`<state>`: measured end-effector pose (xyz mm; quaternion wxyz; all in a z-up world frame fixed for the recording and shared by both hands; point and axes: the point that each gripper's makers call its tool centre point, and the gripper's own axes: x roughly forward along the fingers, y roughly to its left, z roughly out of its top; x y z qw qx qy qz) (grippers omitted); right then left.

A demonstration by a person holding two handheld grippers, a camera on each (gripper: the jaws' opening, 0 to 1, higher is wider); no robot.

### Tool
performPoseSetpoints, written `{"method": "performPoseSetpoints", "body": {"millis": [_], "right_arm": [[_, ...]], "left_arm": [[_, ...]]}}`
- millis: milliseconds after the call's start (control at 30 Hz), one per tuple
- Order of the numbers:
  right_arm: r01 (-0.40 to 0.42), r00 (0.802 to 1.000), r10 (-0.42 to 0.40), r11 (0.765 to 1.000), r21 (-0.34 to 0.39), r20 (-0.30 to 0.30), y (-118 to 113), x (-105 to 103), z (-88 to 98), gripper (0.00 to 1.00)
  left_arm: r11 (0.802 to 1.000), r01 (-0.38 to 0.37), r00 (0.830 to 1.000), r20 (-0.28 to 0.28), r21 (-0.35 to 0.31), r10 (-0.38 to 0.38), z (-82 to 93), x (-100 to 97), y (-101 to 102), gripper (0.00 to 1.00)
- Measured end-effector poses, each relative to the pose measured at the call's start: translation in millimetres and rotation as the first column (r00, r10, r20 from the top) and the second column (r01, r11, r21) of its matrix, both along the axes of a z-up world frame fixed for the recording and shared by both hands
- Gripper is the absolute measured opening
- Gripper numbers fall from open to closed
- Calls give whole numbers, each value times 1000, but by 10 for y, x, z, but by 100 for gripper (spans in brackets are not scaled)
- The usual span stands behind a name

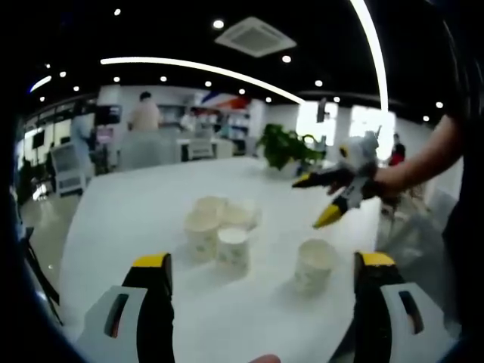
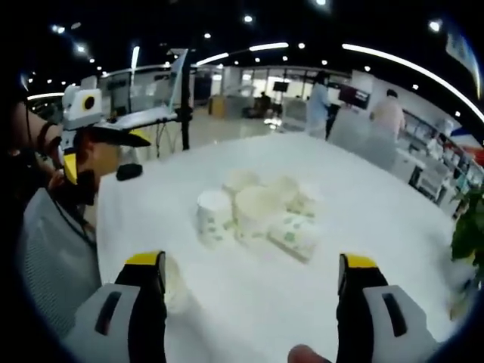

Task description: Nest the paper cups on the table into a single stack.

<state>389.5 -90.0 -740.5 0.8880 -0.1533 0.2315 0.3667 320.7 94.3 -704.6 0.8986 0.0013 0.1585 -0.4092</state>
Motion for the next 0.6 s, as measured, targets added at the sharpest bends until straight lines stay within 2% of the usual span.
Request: {"method": "performPoseSetpoints", "body": {"millis": [300, 600], "right_arm": [[36, 999, -36, 999, 3, -17, -116, 151, -12, 91], [99, 994, -96, 994, 53, -47, -227, 344, 0, 89]], "left_arm": [[1000, -5, 1000, 4, 4, 5, 13, 22, 15, 98], [1000, -11, 1000, 3, 10, 11, 12, 26, 34, 98]]}}
